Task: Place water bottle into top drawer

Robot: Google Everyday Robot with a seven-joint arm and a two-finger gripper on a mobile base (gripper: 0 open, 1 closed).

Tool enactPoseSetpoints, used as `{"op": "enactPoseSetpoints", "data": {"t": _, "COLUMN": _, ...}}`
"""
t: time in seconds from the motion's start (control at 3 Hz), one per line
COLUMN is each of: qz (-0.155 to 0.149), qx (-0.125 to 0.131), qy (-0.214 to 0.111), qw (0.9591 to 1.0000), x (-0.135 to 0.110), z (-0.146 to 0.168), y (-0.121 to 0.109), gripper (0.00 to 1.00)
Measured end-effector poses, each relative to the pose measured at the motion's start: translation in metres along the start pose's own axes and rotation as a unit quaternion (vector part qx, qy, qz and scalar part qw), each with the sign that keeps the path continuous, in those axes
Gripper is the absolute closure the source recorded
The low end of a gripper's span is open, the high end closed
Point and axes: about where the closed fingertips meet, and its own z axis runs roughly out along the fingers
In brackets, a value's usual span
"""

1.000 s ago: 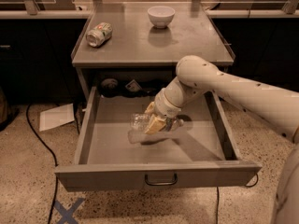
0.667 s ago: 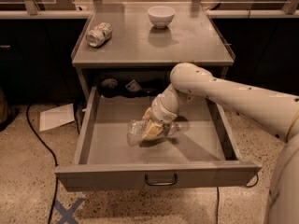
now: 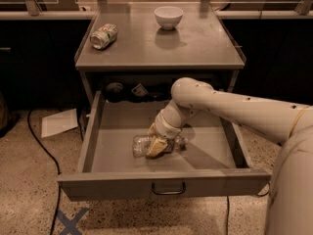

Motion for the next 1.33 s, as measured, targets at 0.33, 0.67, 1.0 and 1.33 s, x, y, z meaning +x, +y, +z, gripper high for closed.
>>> {"op": "enactPoseSetpoints", "data": {"t": 0.33, "qz": 0.0, "qx": 0.0, "qy": 0.0, "qw": 1.0, "x": 0.0, "z": 0.0, "y": 0.0, "gripper": 1.0}}
{"op": "enactPoseSetpoints", "data": {"t": 0.67, "qz": 0.0, "qx": 0.0, "qy": 0.0, "qw": 1.0, "x": 0.0, "z": 0.0, "y": 0.0, "gripper": 0.81}}
{"op": "enactPoseSetpoints", "data": {"t": 1.0, "qz": 0.0, "qx": 0.0, "qy": 0.0, "qw": 1.0, "x": 0.0, "z": 0.0001, "y": 0.0001, "gripper": 0.58}}
{"op": "enactPoseSetpoints", "data": {"t": 1.33, "qz": 0.0, "qx": 0.0, "qy": 0.0, "qw": 1.0, "x": 0.0, "z": 0.0001, "y": 0.0001, "gripper": 0.35}}
